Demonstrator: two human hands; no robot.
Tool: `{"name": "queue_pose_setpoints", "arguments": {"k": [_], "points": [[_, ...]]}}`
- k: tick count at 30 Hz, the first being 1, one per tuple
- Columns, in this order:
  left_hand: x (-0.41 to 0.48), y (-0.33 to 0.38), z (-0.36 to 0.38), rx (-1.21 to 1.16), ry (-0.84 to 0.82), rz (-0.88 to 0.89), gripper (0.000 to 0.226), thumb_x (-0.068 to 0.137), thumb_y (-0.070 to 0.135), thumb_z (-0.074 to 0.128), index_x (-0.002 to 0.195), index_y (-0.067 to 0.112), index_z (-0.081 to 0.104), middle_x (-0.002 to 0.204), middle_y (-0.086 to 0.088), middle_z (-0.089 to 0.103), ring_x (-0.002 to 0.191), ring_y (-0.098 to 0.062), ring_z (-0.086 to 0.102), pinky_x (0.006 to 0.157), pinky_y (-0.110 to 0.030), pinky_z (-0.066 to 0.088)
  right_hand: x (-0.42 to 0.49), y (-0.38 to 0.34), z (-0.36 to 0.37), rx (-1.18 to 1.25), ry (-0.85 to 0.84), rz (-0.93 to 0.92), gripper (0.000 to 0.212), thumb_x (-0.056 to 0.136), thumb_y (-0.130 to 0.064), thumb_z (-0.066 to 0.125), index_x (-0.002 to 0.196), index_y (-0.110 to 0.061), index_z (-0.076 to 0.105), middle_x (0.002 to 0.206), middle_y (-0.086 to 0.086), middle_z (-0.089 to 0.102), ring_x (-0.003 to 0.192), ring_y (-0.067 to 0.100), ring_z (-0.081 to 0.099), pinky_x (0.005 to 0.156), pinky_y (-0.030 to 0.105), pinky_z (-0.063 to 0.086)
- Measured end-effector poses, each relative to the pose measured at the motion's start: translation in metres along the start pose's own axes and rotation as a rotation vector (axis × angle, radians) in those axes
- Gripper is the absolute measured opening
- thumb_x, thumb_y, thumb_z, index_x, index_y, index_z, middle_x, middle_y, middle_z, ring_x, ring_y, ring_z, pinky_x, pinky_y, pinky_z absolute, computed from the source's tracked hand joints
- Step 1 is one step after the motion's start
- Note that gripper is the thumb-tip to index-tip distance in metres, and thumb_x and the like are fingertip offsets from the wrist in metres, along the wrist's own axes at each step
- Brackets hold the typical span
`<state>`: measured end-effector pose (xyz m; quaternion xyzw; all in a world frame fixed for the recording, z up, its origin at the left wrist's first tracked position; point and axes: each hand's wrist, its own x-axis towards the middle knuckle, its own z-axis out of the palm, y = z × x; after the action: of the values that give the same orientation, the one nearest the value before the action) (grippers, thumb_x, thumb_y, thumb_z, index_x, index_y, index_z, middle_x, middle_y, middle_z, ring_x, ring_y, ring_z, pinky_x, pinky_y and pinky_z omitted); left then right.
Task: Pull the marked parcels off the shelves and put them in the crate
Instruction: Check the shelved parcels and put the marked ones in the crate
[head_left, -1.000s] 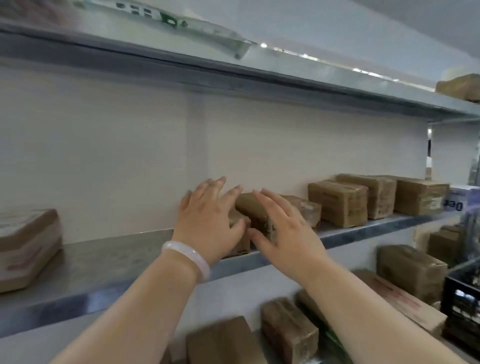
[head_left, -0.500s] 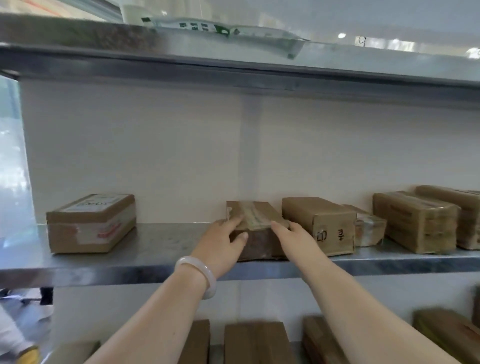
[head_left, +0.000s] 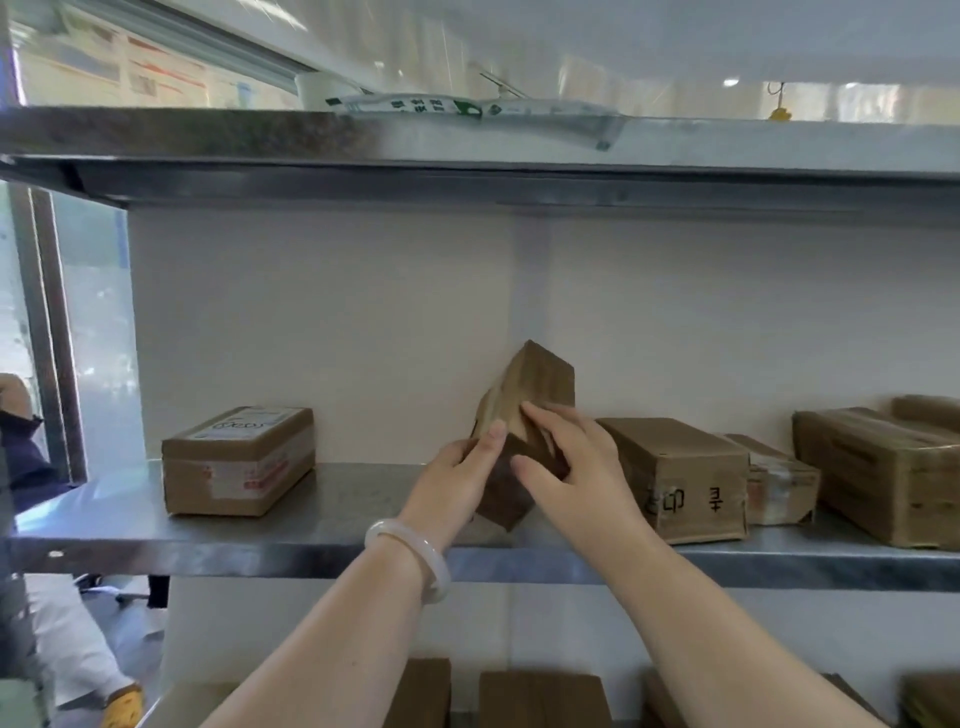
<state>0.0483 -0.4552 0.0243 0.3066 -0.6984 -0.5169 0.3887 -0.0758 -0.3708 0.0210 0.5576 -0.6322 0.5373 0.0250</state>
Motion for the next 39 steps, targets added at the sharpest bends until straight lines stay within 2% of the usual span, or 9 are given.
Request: {"name": "queue_pose_setpoints", "arguments": {"k": [2, 7, 13, 19, 23, 26, 32, 36, 39], "points": [[-0.002, 0.002, -0.001, -0.051, 0.014, -0.039, 0.090, 0.051, 0.088, 0.047, 0.117, 0.027, 0.053, 0.107, 0.006, 0.062, 0.097, -0.009, 0.058, 0.083, -0.032, 0.049, -0.005, -0.002, 0.003, 0.010, -0.021, -0.064, 0.050, 0.084, -0.041, 0.061, 0.132, -0.046, 0.049, 0.133, -0.032, 0.034, 0.128, -0.007, 0.028, 0.112, 0.040, 0.035], [0.000, -0.007, -0.006, -0.369, 0.063, -0.131, 0.058, 0.083, 0.065, 0.058, 0.123, 0.024, 0.056, 0.105, -0.005, 0.072, 0.100, -0.023, 0.067, 0.080, -0.038, 0.056, -0.013, -0.005, 0.013, 0.181, 0.105, -0.145, 0.065, 0.089, -0.026, 0.064, 0.135, -0.059, 0.032, 0.142, -0.033, 0.024, 0.134, -0.008, 0.026, 0.109, 0.036, 0.038], [0.000, -0.017, -0.011, -0.722, -0.021, -0.198, 0.051, 0.086, 0.064, 0.056, 0.118, 0.026, 0.065, 0.095, -0.006, 0.076, 0.102, -0.036, 0.066, 0.066, -0.041, 0.060, -0.006, -0.001, 0.021, 0.375, 0.078, 0.211, 0.069, 0.088, -0.049, 0.061, 0.145, -0.050, 0.024, 0.159, -0.013, 0.014, 0.143, 0.013, 0.024, 0.114, 0.042, 0.031], [0.006, -0.021, -0.016, -0.429, 0.082, -0.065, 0.041, 0.092, 0.056, 0.052, 0.128, 0.035, 0.055, 0.114, 0.003, 0.069, 0.108, -0.019, 0.063, 0.090, -0.041, 0.053, -0.002, 0.007, 0.024, 0.539, 0.004, 0.271, 0.055, 0.092, -0.042, 0.060, 0.144, -0.037, 0.040, 0.149, -0.003, 0.042, 0.137, 0.015, 0.039, 0.113, 0.044, 0.035], [0.009, -0.020, -0.029, -0.154, 0.058, 0.190, 0.034, 0.100, 0.030, 0.052, 0.130, 0.046, 0.053, 0.128, 0.015, 0.060, 0.112, -0.004, 0.060, 0.089, -0.027, 0.056, 0.003, 0.009, 0.023, 0.311, 0.025, 0.194, 0.057, 0.088, -0.041, 0.067, 0.140, -0.029, 0.049, 0.145, -0.003, 0.044, 0.134, 0.012, 0.040, 0.111, 0.042, 0.038], [0.011, -0.017, -0.035, 0.011, 0.054, 0.197, 0.042, 0.093, 0.046, 0.056, 0.133, 0.033, 0.057, 0.130, 0.006, 0.062, 0.117, -0.010, 0.060, 0.101, -0.037, 0.050, 0.005, 0.009, 0.023, 0.123, 0.035, 0.148, 0.063, 0.083, -0.048, 0.069, 0.140, -0.030, 0.049, 0.147, -0.006, 0.041, 0.136, 0.010, 0.036, 0.113, 0.039, 0.036], [0.008, -0.020, -0.044, 0.169, 0.129, 0.166, 0.029, 0.079, 0.063, 0.062, 0.091, 0.038, 0.067, 0.078, 0.024, 0.072, 0.074, 0.007, 0.066, 0.056, -0.008, 0.046, 0.006, 0.010, 0.030, 0.229, 0.003, 0.161, 0.043, 0.085, -0.034, 0.072, 0.125, -0.034, 0.058, 0.130, -0.008, 0.057, 0.115, 0.004, 0.054, 0.096, 0.028, 0.050], [0.014, -0.033, -0.052, 0.312, 0.147, 0.085, 0.014, 0.089, 0.057, 0.056, 0.090, 0.044, 0.061, 0.085, 0.024, 0.067, 0.086, 0.000, 0.064, 0.066, -0.019, 0.045, 0.008, 0.019, 0.042, 0.198, -0.014, 0.192, 0.040, 0.087, -0.027, 0.071, 0.124, -0.030, 0.058, 0.121, -0.011, 0.058, 0.109, 0.004, 0.055, 0.082, 0.012, 0.048], [0.016, -0.041, -0.055, 0.334, 0.168, 0.080, 0.031, 0.092, 0.049, 0.058, 0.121, 0.039, 0.060, 0.110, 0.016, 0.067, 0.104, -0.008, 0.062, 0.078, -0.021, 0.044, 0.010, 0.025, 0.050, 0.170, -0.034, 0.199, 0.045, 0.088, -0.029, 0.071, 0.129, -0.030, 0.053, 0.128, -0.009, 0.054, 0.114, 0.005, 0.050, 0.090, 0.013, 0.041]]}}
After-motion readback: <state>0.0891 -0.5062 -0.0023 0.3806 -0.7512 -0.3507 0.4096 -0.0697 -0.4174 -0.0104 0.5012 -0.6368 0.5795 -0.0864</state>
